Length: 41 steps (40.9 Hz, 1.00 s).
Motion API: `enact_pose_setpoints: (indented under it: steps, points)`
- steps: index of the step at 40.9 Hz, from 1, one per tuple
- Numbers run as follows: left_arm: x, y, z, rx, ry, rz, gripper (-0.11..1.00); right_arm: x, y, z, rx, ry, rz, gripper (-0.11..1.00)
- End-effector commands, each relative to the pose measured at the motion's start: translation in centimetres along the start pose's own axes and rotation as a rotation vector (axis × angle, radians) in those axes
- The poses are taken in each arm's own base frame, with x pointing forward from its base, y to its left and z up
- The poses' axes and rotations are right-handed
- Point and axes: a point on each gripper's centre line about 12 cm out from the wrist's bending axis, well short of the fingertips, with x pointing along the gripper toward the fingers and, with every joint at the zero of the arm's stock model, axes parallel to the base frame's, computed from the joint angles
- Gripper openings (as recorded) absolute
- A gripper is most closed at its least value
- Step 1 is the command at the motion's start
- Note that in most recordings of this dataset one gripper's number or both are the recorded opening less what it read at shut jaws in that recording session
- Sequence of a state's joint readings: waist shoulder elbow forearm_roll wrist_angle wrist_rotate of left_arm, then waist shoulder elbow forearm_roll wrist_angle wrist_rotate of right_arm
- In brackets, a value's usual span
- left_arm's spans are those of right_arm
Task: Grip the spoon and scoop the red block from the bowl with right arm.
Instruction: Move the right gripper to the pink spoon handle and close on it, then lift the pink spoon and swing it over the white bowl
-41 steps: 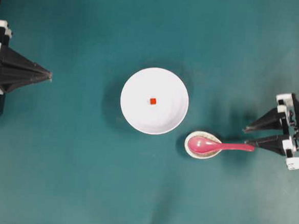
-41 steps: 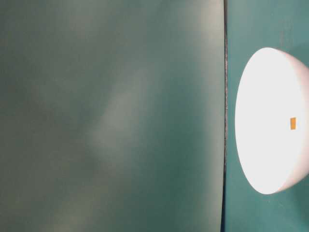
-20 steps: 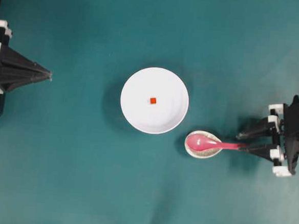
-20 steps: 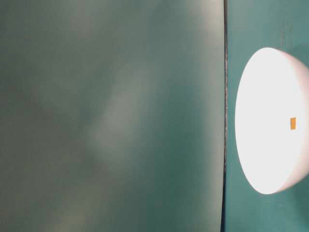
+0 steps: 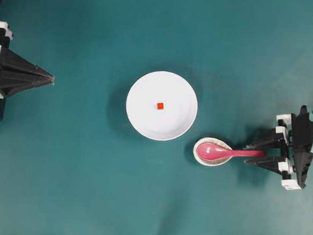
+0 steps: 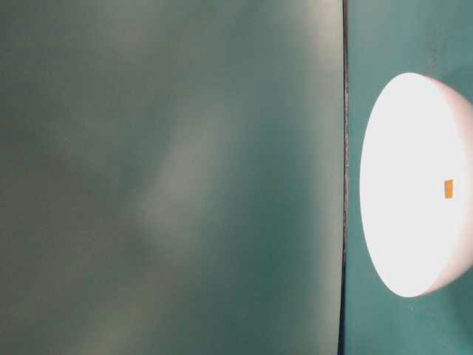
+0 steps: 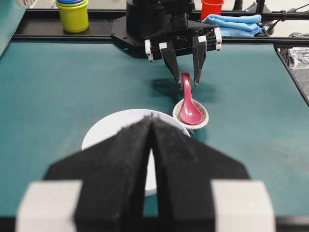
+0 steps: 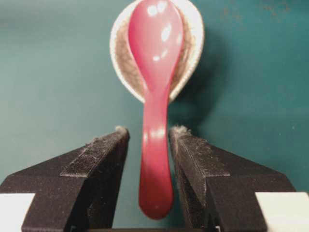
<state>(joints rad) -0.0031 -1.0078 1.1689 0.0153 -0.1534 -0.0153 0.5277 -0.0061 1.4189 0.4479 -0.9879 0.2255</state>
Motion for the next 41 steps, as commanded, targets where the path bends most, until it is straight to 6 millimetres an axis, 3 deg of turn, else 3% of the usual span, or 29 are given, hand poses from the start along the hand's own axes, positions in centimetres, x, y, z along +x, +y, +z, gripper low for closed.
enact_pose_setpoints:
  steps: [1, 11, 20, 34, 41]
  points:
    - [0.2, 0.0, 0.8, 0.005, -0.015, 0.001, 0.00, 0.0, 0.2, 0.1, 0.005, -0.008, 0.007, 0.46]
    - [0.2, 0.0, 0.5, 0.003, 0.005, 0.001, 0.00, 0.0, 0.0, 0.2, 0.003, -0.011, -0.007, 0.42]
    - [0.2, 0.0, 0.5, 0.003, 0.006, 0.001, 0.00, 0.0, -0.3, 0.2, -0.016, -0.015, -0.034, 0.30]
    - [0.3, 0.0, 0.5, 0.003, 0.008, 0.001, 0.00, 0.2, -0.1, 0.6, -0.021, -0.034, -0.035, 0.27]
    - [0.3, 0.0, 0.4, -0.002, 0.009, 0.002, 0.00, 0.1, 0.5, 1.8, -0.003, -0.082, -0.008, 0.23]
